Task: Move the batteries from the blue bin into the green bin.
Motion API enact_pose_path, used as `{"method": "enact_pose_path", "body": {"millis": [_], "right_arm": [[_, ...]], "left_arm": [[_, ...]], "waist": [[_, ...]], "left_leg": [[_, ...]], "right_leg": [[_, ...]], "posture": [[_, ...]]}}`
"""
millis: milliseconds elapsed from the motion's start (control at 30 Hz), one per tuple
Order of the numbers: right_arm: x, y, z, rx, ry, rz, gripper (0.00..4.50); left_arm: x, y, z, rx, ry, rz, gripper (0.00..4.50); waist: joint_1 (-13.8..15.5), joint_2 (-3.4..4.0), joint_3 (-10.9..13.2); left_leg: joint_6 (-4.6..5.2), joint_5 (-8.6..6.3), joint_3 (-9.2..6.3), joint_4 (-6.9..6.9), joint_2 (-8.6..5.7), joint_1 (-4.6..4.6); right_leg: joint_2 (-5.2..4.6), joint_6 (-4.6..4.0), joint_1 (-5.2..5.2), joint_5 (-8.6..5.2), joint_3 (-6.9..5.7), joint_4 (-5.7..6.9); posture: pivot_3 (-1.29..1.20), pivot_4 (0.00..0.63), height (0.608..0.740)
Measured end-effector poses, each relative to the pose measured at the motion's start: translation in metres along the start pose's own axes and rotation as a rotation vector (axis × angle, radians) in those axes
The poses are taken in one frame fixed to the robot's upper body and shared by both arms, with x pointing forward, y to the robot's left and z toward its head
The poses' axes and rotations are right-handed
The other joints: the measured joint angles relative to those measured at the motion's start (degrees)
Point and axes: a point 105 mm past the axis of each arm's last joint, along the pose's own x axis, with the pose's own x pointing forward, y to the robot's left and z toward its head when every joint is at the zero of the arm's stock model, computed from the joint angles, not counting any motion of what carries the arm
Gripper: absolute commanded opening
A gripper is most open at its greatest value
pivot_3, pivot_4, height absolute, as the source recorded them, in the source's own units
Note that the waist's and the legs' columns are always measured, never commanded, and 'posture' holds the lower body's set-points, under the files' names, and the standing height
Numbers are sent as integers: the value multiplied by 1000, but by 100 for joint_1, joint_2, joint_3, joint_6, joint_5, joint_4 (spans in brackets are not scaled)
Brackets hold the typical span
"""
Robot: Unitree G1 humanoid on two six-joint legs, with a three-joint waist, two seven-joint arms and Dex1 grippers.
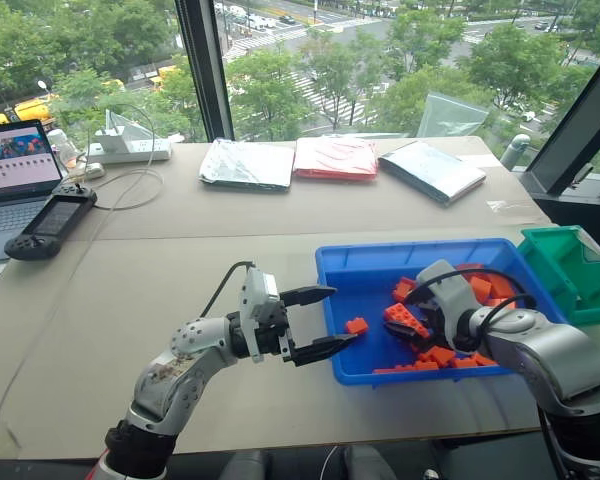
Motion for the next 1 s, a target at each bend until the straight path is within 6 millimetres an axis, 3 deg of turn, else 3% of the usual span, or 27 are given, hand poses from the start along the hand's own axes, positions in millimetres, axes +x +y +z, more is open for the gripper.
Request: {"method": "enact_pose_path", "body": {"millis": [167, 233, 300, 367, 400, 467, 567, 667, 767, 867, 1000], "right_arm": [[-34, -44, 37, 53, -148, -139, 1441], [-51, -69, 38, 57, -147, -242, 1441], [-65, -97, 24, 73, -91, -371, 1441], [-67, -107, 4, 88, -27, -426, 2466], [-65, -107, -3, 97, -7, -421, 2663], [-61, -103, -7, 90, -3, -393, 3342], [-61, -97, 5, 73, -60, -353, 4409], [-61, -68, 28, 27, -161, -194, 4493], [-63, -22, 42, -56, -216, 36, 4493], [-57, 6, 24, -66, -135, 178, 4493], [-43, 20, 4, -71, -36, 233, 4493]], "left_arm": [[0, 0, 0, -1, 0, 1, 4500], [0, 0, 0, -2, 1, 1, 4500], [0, 0, -1, -3, 2, 5, 4500], [0, 1, -1, -4, 2, 8, 4500], [0, 1, -1, -4, 2, 9, 4500], [0, 1, -1, -4, 2, 9, 4500], [0, 0, -1, -5, 2, 8, 4500], [0, 0, -1, -5, 2, 9, 4500], [0, 1, -1, -4, 3, 10, 4500], [0, 1, -1, -4, 4, 12, 4500], [0, 1, -1, -5, 3, 17, 4500]], "waist": [[15, 1, 0], [37, 0, 0], [51, 0, 0], [39, 0, 0], [23, 0, 0], [-35, 4, -2], [-54, 4, -2], [-31, 4, -2], [-10, 3, -1], [48, 0, 0], [34, 0, 0]], "left_leg": [[0, 0, 0, 0, -2, -1], [0, 0, 0, -1, -3, -2], [1, -1, 7, -1, -3, -3], [1, -1, 11, -3, -1, -3], [1, -1, 12, -3, -1, -2], [1, -1, 11, -4, 2, 3], [1, 0, 10, -3, 4, 10], [1, -1, 6, -3, 4, 7], [4, -2, 2, -3, 3, 1], [4, -2, -2, 2, -3, -3], [3, -1, 1, 3, 0, 2]], "right_leg": [[-2, 0, 0, 0, 0, 0], [-3, 0, 1, 0, -3, -1], [-3, 0, 3, 0, -4, -6], [-2, 0, 2, 0, -3, -6], [-2, 0, -2, 0, 0, -3], [1, 0, -4, 0, 11, 4], [6, 0, 2, 0, 13, 6], [6, 0, 2, 0, 10, 3], [4, 1, 2, 0, 6, -2], [-6, 1, 6, 0, -4, -7], [-2, 1, 4, 0, -1, -2]], "posture": [[0, 150, 740], [0, 150, 740], [0, 150, 740], [0, 150, 740], [0, 150, 740], [0, 150, 740], [0, 150, 740], [0, 150, 740], [0, 150, 740], [0, 150, 740], [0, 150, 740]]}}
